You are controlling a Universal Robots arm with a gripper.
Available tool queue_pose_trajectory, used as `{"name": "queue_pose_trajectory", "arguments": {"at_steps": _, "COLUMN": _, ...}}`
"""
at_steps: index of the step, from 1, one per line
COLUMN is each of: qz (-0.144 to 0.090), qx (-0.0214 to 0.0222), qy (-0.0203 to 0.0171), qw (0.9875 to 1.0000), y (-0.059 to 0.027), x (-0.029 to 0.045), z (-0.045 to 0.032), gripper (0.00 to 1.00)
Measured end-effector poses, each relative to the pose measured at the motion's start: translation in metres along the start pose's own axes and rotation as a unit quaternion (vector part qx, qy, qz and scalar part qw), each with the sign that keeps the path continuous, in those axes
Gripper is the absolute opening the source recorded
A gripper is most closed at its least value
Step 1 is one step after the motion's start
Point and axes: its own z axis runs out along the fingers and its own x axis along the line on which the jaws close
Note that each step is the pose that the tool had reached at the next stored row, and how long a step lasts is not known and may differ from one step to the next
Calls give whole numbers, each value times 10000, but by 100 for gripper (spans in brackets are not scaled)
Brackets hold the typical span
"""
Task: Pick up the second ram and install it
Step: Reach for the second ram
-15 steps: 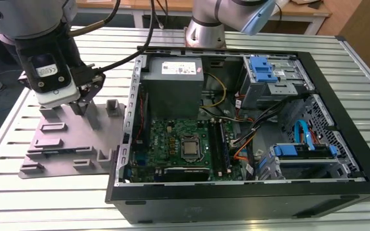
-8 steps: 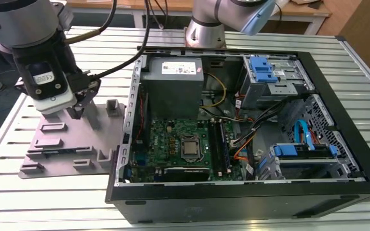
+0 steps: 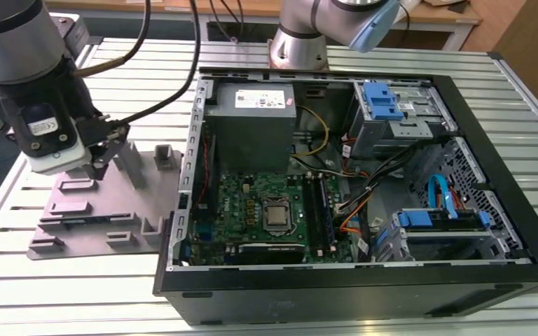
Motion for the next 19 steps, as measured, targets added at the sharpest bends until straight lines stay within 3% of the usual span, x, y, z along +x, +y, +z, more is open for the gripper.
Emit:
{"name": "queue_pose_trajectory", "arguments": {"at_steps": 9, "qz": -3, "qx": 0, "qy": 1, "qw": 10000, "y": -91, "x": 214, "z": 154, "gripper": 7}}
{"name": "queue_pose_trajectory", "arguments": {"at_steps": 19, "qz": -4, "qx": 1, "qy": 1, "qw": 10000, "y": -176, "x": 319, "z": 329, "gripper": 7}}
